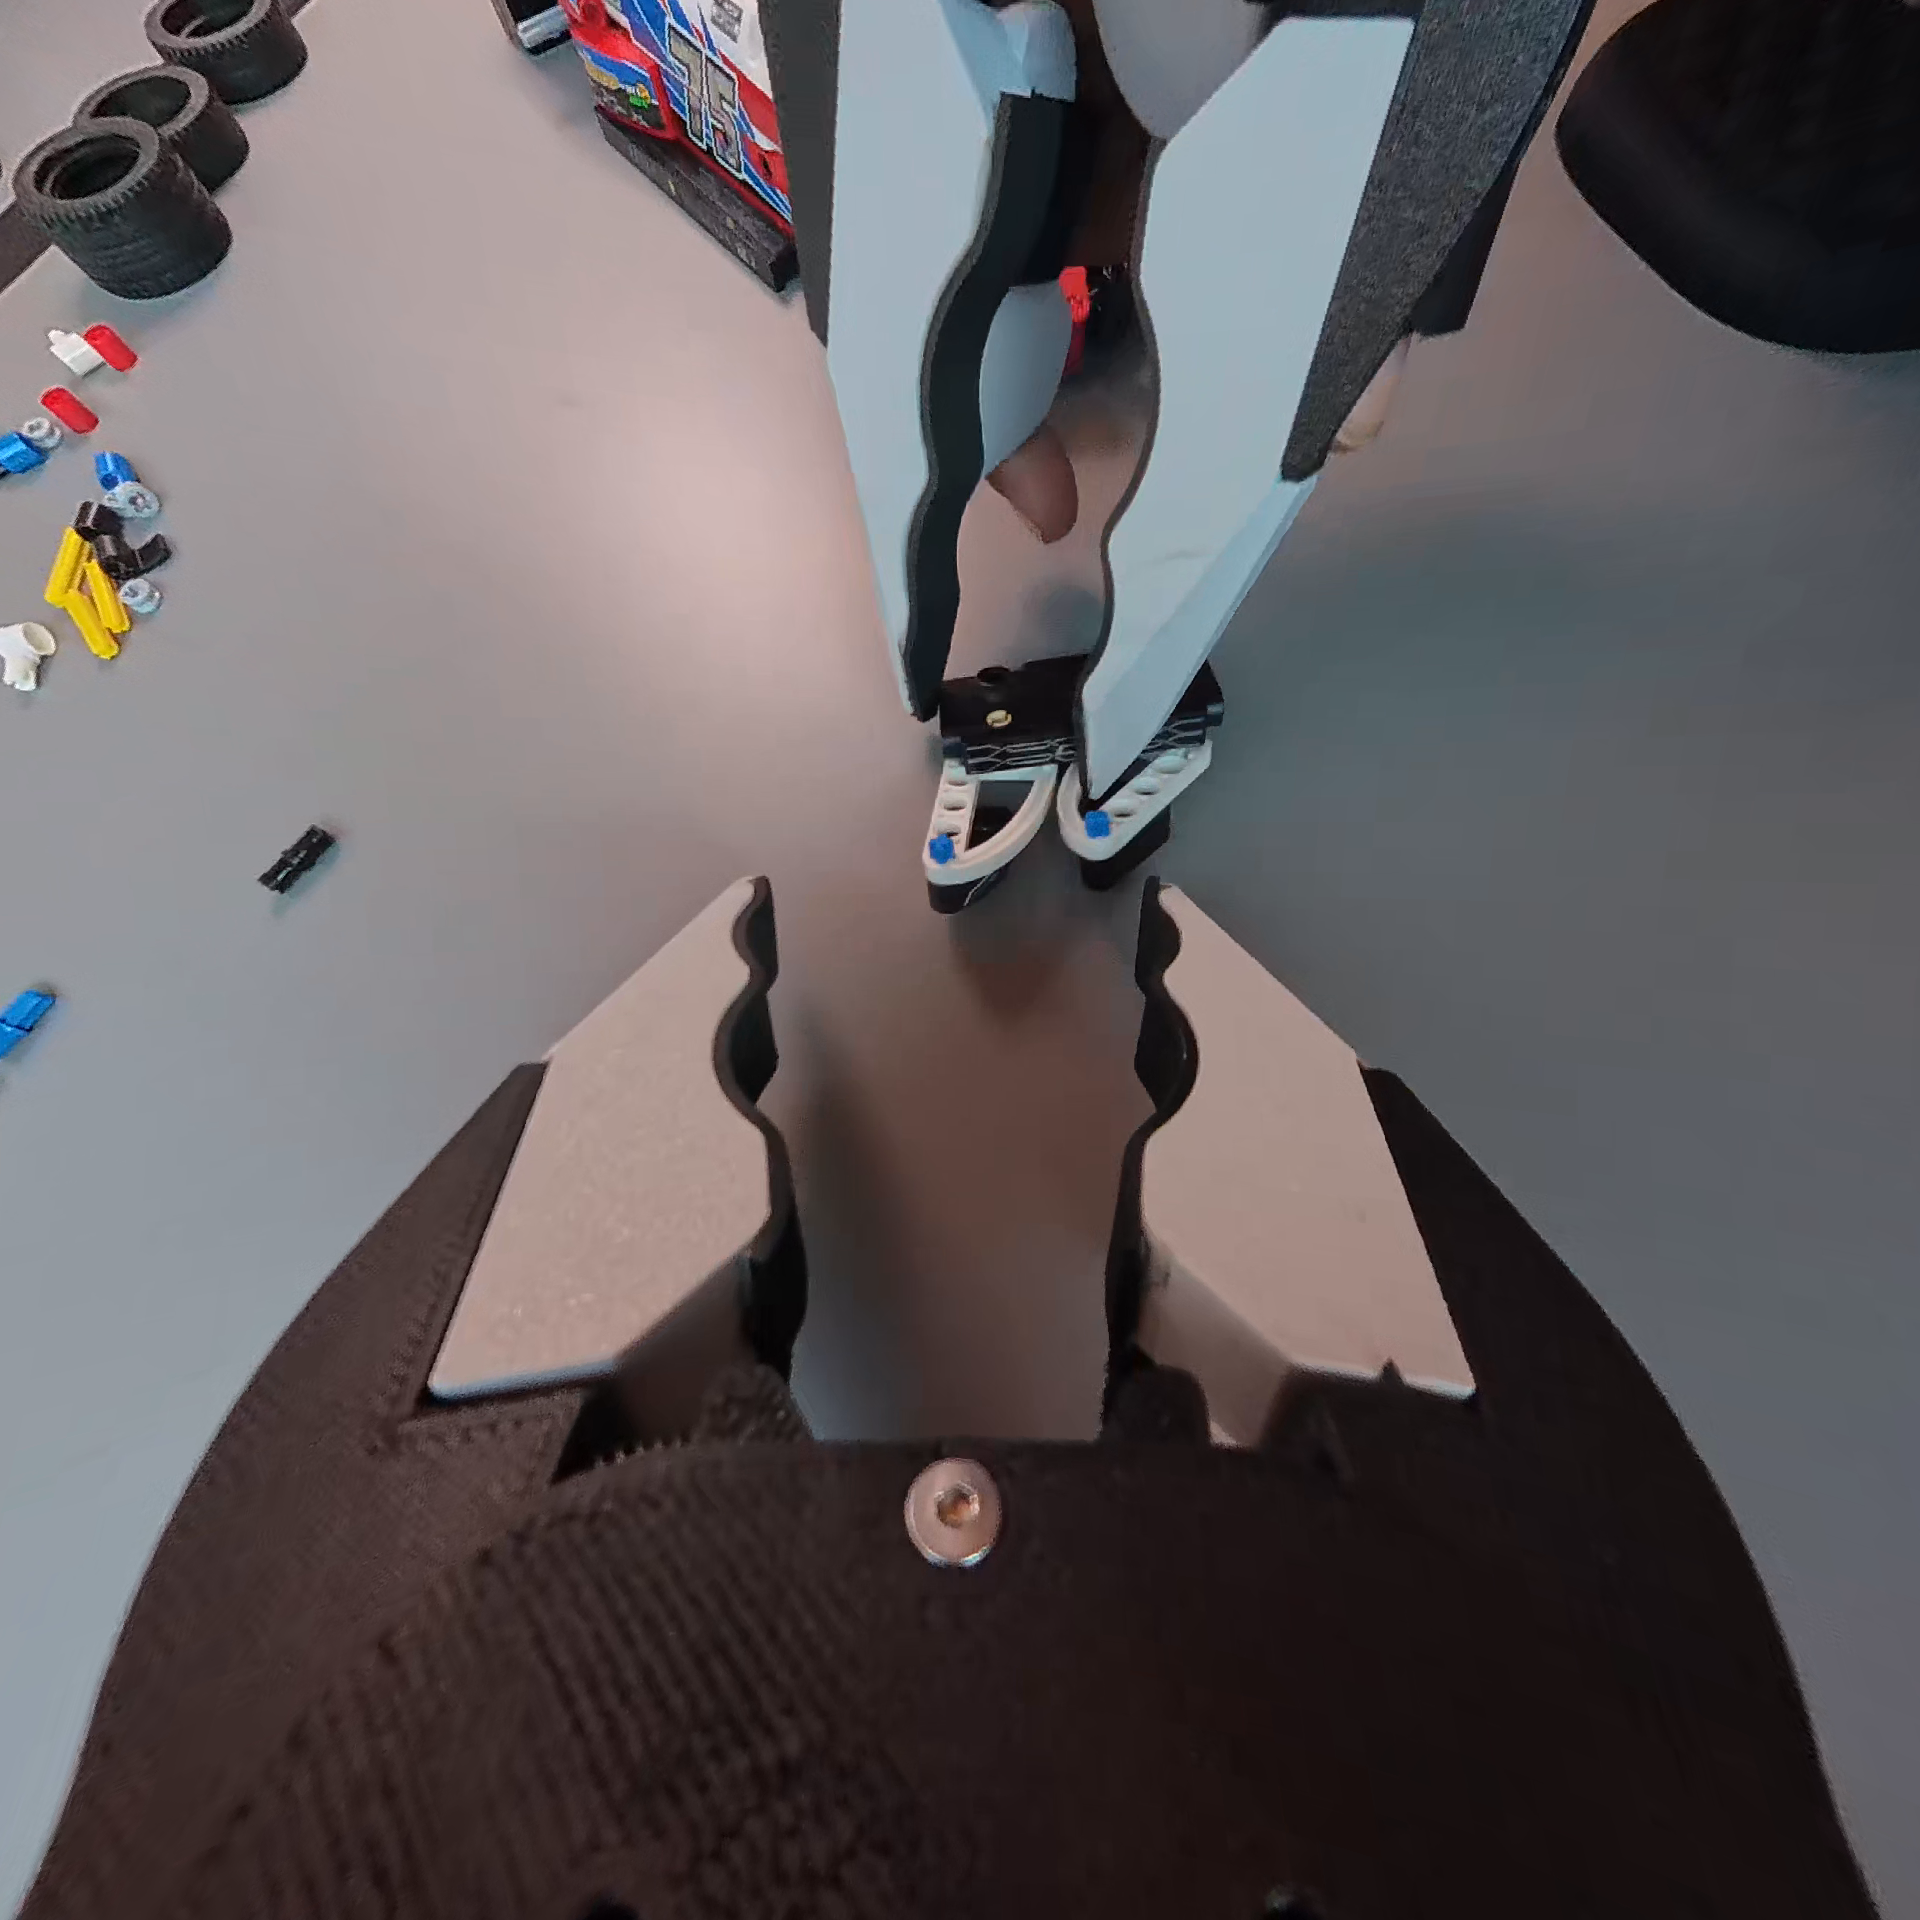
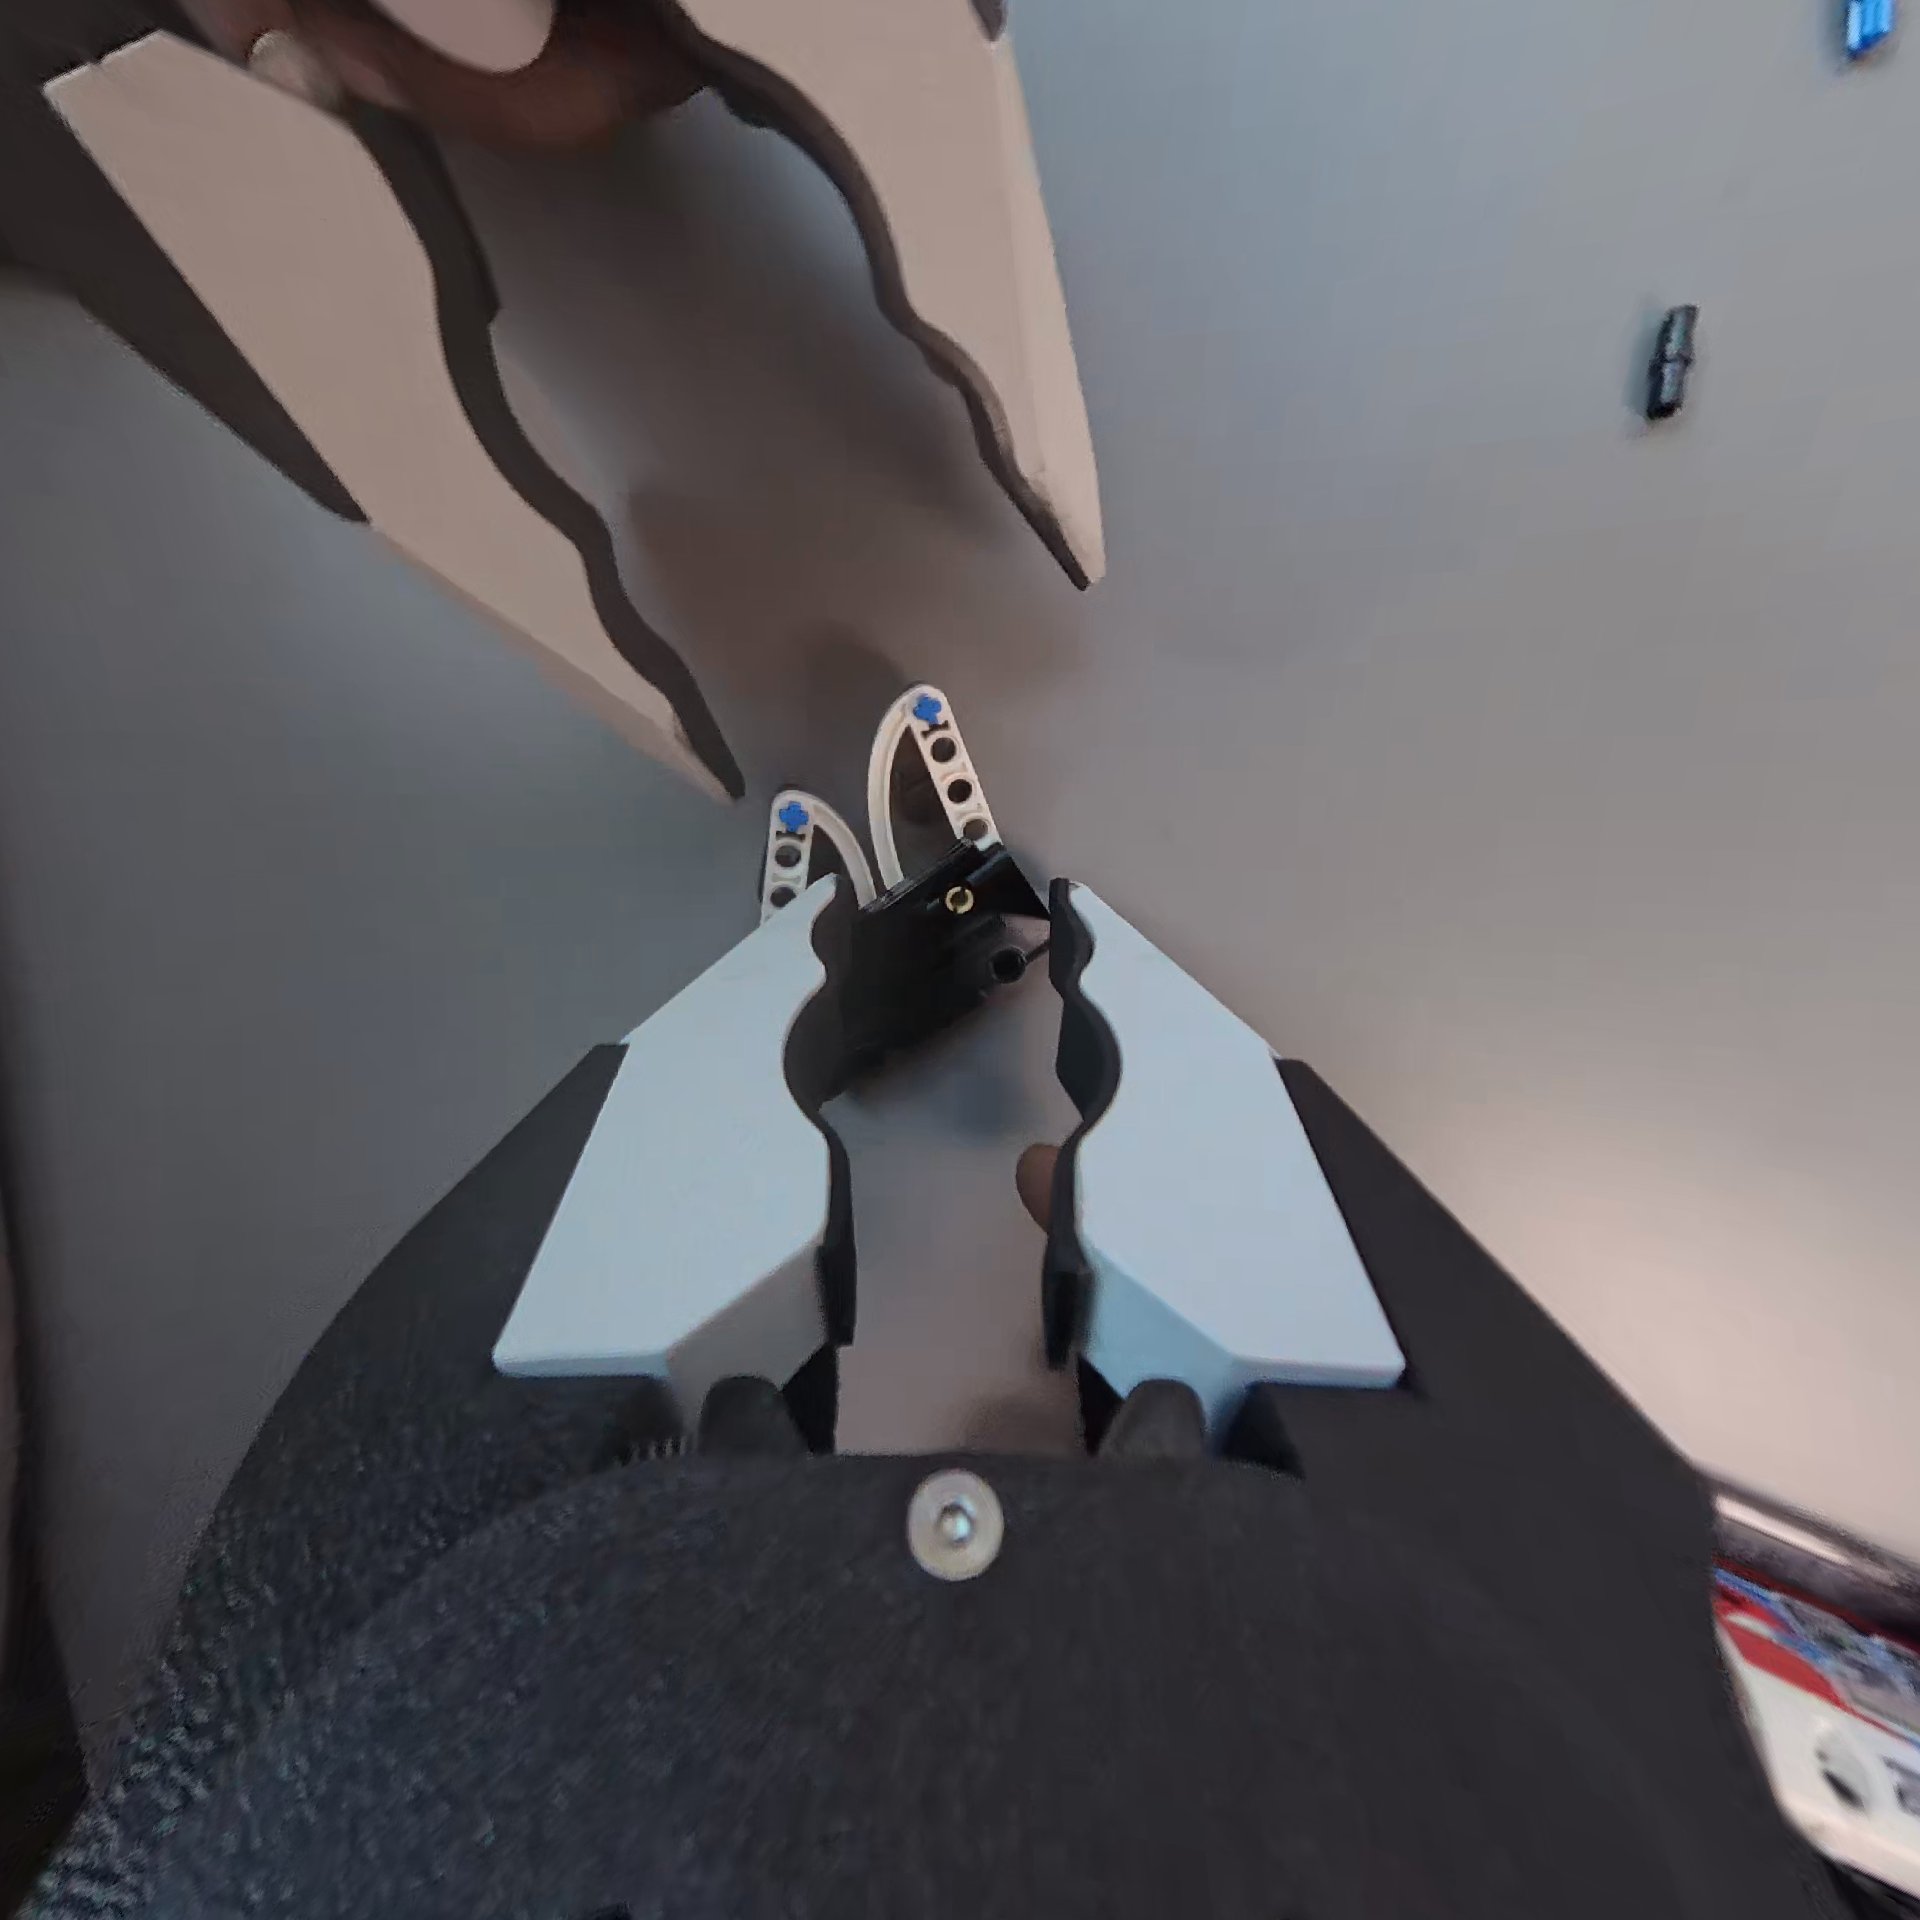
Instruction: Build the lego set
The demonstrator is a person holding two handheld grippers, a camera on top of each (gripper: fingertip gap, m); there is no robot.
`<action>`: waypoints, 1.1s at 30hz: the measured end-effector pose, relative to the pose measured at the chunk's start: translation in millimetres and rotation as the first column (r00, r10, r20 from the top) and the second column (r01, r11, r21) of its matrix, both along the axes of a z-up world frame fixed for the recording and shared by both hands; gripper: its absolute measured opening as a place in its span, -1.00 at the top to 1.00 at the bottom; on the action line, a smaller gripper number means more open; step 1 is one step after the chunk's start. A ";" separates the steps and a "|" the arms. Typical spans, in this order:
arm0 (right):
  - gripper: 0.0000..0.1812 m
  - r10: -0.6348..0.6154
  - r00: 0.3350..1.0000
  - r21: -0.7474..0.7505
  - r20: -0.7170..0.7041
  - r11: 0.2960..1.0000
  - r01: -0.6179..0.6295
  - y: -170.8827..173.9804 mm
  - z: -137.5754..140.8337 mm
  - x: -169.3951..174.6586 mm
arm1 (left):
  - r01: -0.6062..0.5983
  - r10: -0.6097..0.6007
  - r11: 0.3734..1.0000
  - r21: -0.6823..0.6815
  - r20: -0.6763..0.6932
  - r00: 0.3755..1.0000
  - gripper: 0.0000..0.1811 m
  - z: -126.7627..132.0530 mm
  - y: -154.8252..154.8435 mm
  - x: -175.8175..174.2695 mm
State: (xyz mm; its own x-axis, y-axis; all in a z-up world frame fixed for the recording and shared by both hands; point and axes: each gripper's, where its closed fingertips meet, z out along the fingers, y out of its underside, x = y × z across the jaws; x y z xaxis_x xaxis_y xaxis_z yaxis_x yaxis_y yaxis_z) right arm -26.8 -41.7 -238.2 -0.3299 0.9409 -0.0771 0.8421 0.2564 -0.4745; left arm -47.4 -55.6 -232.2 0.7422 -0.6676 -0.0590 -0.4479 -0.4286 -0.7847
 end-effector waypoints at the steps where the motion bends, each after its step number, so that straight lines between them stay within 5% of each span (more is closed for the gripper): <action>1: 0.63 0.052 0.999 0.010 0.011 0.999 -0.052 -1.4 0.1 0.7 | 0.007 -0.007 1.000 -0.004 -0.006 1.000 0.25 -1.5 -0.7 -0.9; 9: 0.64 0.344 0.937 0.089 0.060 0.933 -0.348 -13.0 1.3 -0.1 | 0.095 -0.095 0.995 -0.008 -0.041 0.995 0.28 -7.0 -9.3 4.2; 17: 0.64 0.397 0.917 0.083 0.020 0.914 -0.398 -21.8 1.8 -4.9 | 0.178 -0.179 0.984 -0.018 -0.028 0.984 0.54 -7.7 -19.6 13.0; 23: 0.57 0.294 0.952 0.115 -0.080 0.952 -0.285 -11.0 9.8 -8.9 | 0.173 -0.172 0.985 0.010 -0.066 0.983 0.85 -7.9 -17.5 9.8; 28: 0.39 0.102 0.980 0.081 -0.171 0.993 -0.089 -7.3 22.5 1.3 | 0.145 -0.143 0.989 0.024 -0.074 0.987 0.86 -7.4 -13.4 5.8; 33: 0.40 -0.075 0.983 0.065 -0.168 0.994 0.087 -10.0 6.6 15.8 | 0.115 -0.113 0.993 0.030 -0.064 0.992 0.86 -6.4 -8.7 1.6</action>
